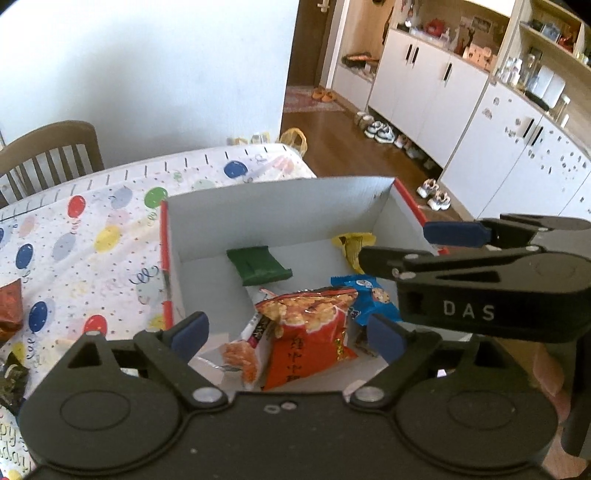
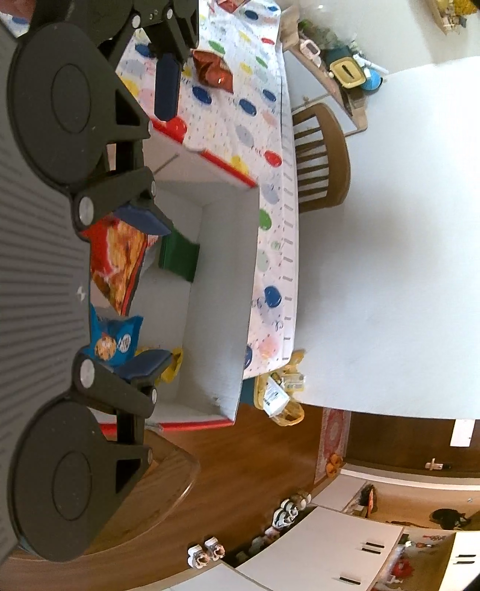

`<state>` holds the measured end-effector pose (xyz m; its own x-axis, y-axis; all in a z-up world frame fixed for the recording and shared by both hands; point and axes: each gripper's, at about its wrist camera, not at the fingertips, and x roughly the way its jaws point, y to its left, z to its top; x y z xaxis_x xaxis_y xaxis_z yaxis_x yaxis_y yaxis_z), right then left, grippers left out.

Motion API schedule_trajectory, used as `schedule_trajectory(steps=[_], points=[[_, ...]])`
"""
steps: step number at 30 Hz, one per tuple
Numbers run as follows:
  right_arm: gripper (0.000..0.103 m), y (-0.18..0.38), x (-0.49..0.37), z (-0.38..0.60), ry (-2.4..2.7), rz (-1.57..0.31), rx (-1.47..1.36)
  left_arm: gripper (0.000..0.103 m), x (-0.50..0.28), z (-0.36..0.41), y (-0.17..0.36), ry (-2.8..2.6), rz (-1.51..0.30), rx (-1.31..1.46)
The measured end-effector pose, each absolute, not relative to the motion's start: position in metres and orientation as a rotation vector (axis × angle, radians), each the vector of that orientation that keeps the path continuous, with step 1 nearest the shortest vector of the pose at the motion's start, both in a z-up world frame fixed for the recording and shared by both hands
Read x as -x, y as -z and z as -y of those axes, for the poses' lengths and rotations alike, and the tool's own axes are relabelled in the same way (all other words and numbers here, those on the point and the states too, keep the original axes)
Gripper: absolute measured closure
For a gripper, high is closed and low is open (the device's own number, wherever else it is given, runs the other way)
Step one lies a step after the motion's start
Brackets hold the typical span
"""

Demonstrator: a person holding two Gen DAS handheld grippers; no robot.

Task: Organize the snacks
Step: 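Move both tools back from the box toward the remaining snacks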

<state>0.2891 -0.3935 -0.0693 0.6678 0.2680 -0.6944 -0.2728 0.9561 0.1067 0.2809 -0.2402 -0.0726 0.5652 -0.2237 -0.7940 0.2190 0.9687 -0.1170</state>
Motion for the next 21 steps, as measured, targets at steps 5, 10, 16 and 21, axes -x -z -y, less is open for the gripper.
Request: schedule_trajectory(steps=[5,10,16,21], points=[[0.028,0.053,-0.270,0.378,-0.329,-0.741,0.012,0.009,-0.266,0.221,0.060,0.267,-0.894,0.024],[0.022,0.038,-0.251,0.361,-0.359,-0.708,-0.005,0.005,-0.247,0.201,0.048,0.272,-0.848,0.002],[0.021,0.026,-0.226,0.338,-0.399,-0.669,-0.019,0.001,-0.226,0.164,0.039,0.277,-0.823,0.019],[0.017,0.020,-0.209,0.312,-0.427,-0.641,-0.031,0.001,-0.207,0.126,0.036,0.240,-0.791,0.031]])
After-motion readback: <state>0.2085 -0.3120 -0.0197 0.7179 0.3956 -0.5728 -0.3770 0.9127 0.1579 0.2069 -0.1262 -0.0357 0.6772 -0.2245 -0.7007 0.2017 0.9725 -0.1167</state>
